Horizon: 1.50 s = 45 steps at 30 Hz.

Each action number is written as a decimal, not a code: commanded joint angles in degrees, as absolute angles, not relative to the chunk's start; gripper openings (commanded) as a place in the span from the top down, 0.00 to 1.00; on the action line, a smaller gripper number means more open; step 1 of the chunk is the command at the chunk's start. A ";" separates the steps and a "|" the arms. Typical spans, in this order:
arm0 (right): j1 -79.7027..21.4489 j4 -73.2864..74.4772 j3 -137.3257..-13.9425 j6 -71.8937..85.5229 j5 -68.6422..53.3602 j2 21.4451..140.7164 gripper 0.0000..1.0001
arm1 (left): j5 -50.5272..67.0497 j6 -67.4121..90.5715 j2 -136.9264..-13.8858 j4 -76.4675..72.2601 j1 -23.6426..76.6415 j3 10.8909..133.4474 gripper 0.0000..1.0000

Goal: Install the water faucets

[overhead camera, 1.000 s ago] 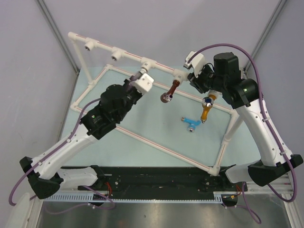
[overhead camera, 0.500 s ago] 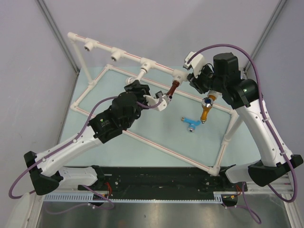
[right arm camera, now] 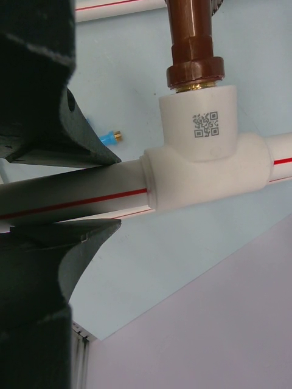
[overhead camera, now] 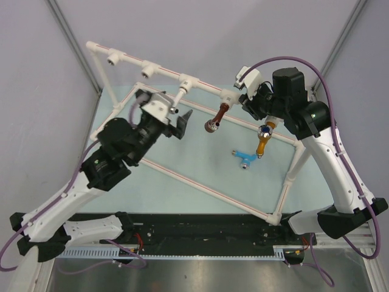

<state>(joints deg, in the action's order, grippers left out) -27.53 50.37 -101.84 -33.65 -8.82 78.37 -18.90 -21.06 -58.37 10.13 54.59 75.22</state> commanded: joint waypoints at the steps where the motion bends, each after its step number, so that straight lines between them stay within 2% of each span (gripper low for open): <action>1: -28.21 53.53 -101.16 -28.65 -6.68 79.89 1.00 | -19.51 10.55 -54.15 3.87 48.72 75.85 0.07; 8: -28.39 53.35 -101.25 -28.83 -6.68 79.89 1.00 | -17.06 44.79 -49.13 8.52 37.71 68.84 0.05; 13: -28.56 53.44 -100.90 -28.74 -6.68 79.89 1.00 | -6.17 64.73 -49.39 6.16 29.82 62.06 0.06; 17: -28.48 53.26 -100.55 -28.92 -6.16 79.28 1.00 | 1.39 70.57 -51.15 1.42 27.86 57.32 0.10; 24: -28.48 53.26 -100.37 -28.74 -5.98 79.37 1.00 | 6.93 75.49 -54.67 -4.65 27.86 54.23 0.18; 27: -28.48 53.26 -100.37 -28.74 -5.80 79.37 1.00 | 7.29 75.76 -55.20 -6.59 27.86 53.70 0.30; 28: -28.39 53.26 -100.28 -28.83 -5.89 79.37 1.00 | 7.21 75.76 -55.20 -7.37 27.86 53.53 0.38; 30: -28.39 53.17 -100.28 -28.83 -5.80 79.45 1.00 | 7.21 75.06 -55.11 -7.91 27.86 53.52 0.46; 31: -28.39 53.17 -100.28 -28.83 -5.80 79.37 1.00 | 7.12 74.54 -55.19 -7.91 27.86 53.61 0.56; 33: -28.30 53.17 -100.28 -28.83 -5.89 79.45 1.00 | 6.94 72.44 -55.11 -7.74 27.86 53.96 0.65; 34: -28.39 53.17 -100.28 -28.83 -5.89 79.28 1.00 | 6.77 71.81 -54.93 -7.13 27.86 54.14 0.76; 37: -28.39 53.17 -100.28 -28.83 -6.06 79.45 1.00 | 5.37 67.43 -54.58 -5.46 27.86 54.84 0.91; 41: -28.48 53.17 -100.28 -28.83 -6.06 79.28 1.00 | 2.56 56.63 -54.67 -1.95 27.86 57.55 1.00; 45: -28.48 53.09 -100.28 -28.83 -6.06 79.28 1.00 | 0.63 39.44 -54.93 2.10 28.65 60.99 1.00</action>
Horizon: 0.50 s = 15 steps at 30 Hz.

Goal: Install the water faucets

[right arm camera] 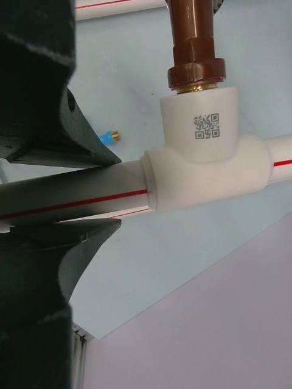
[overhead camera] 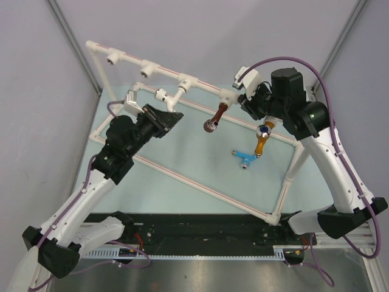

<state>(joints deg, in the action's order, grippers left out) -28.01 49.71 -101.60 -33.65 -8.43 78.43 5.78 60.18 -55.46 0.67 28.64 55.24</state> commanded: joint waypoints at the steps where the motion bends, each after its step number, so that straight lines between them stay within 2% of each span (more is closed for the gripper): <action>1: -28.48 53.17 -100.28 -28.83 -6.06 79.36 1.00 | 0.18 35.90 -55.02 2.98 29.70 61.52 1.00; 9: -28.48 53.17 -100.55 -28.74 -6.24 79.72 1.00 | -13.34 -10.03 -57.04 10.28 40.59 67.76 1.00; 15: -28.48 53.35 -100.81 -28.92 -6.06 79.98 1.00 | -20.30 -34.08 -58.36 10.90 46.05 67.15 0.99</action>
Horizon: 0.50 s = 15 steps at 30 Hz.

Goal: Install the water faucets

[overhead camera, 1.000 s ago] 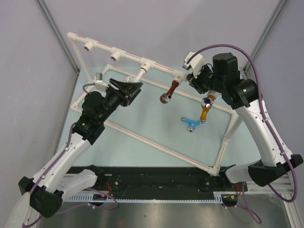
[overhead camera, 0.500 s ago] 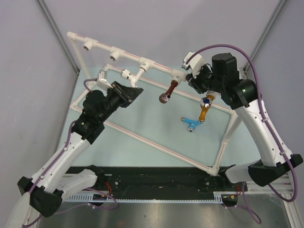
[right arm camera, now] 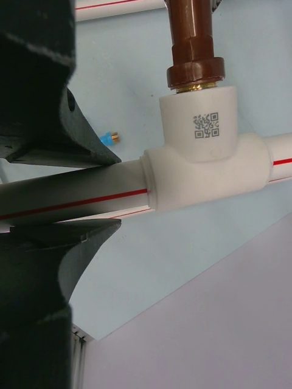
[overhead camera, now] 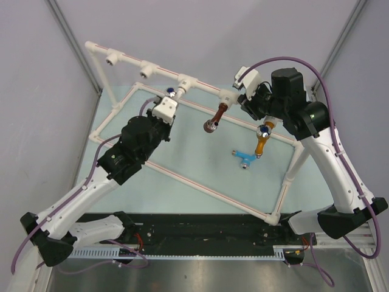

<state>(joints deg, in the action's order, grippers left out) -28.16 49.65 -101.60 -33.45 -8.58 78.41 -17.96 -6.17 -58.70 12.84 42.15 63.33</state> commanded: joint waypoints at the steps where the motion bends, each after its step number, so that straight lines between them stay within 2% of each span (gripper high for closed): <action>1: -28.48 53.35 -100.90 -29.00 -6.06 79.98 1.00 | -20.56 -36.54 -58.45 11.07 47.01 66.97 0.98; 5: -28.48 53.35 -100.90 -29.00 -5.98 80.16 1.00 | -22.67 -54.08 -58.45 10.73 50.35 64.96 0.93; 9: -28.48 53.35 -100.90 -29.00 -5.98 80.33 1.00 | -25.13 -63.27 -58.62 9.14 52.99 63.46 0.85; 12: -28.48 53.44 -100.99 -29.00 -5.89 80.42 1.00 | -24.70 -63.55 -58.10 8.97 53.52 64.77 0.60; 13: -28.48 53.44 -100.99 -28.92 -5.89 80.51 1.00 | -24.26 -62.94 -57.66 8.79 53.61 65.65 0.46; 14: -28.48 53.52 -101.07 -28.92 -5.80 80.51 1.00 | -23.39 -60.58 -56.44 8.18 53.61 66.00 0.39; 15: -28.48 53.44 -101.07 -28.92 -5.89 80.51 1.00 | -22.33 -58.82 -55.73 7.48 53.53 66.53 0.25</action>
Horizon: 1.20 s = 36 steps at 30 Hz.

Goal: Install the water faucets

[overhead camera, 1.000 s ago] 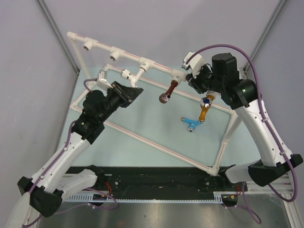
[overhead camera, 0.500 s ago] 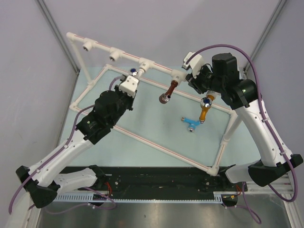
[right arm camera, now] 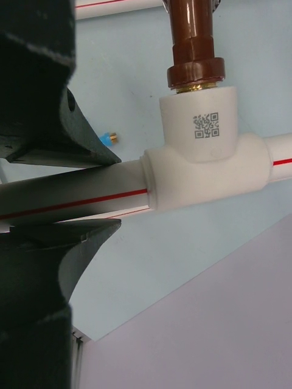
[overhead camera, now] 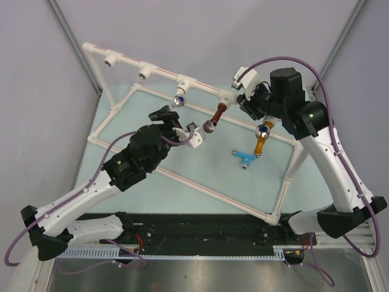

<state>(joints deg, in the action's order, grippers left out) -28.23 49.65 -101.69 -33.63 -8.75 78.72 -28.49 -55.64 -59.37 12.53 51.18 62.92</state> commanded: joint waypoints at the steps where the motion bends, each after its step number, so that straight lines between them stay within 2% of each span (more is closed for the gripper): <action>1: -28.48 53.52 -101.07 -28.92 -5.80 80.51 1.00 | -19.45 -57.15 -55.03 7.64 53.53 67.66 0.19; 3: -28.56 53.52 -101.25 -28.83 -5.80 80.68 1.00 | -16.71 -51.44 -52.74 8.08 53.61 68.81 0.07; 8: -28.56 53.70 -101.51 -28.74 -5.80 81.03 1.00 | -8.01 -33.46 -47.39 6.86 53.61 71.46 0.00; 12: -28.56 54.05 -101.95 -28.65 -5.80 81.30 1.00 | -13.16 -15.16 -44.39 0.72 53.53 71.02 0.00; 14: -28.65 54.05 -102.04 -28.65 -5.80 81.56 1.00 | -21.56 -4.03 -44.21 0.35 53.35 71.54 0.00; 19: -29.09 54.32 -102.57 -28.65 -6.06 82.18 1.00 | -29.26 17.28 -44.38 6.84 47.74 72.25 0.00; 24: -29.62 54.32 -102.83 -28.74 -6.06 82.35 1.00 | -18.32 46.01 -43.60 10.98 34.14 67.16 0.01; 29: -29.62 54.32 -102.57 -28.74 -6.06 81.92 1.00 | -10.11 72.45 -43.07 7.13 26.90 56.79 0.03; 36: -29.53 54.14 -102.04 -28.83 -5.36 81.47 1.00 | -7.30 82.00 -44.56 4.22 25.40 52.47 0.08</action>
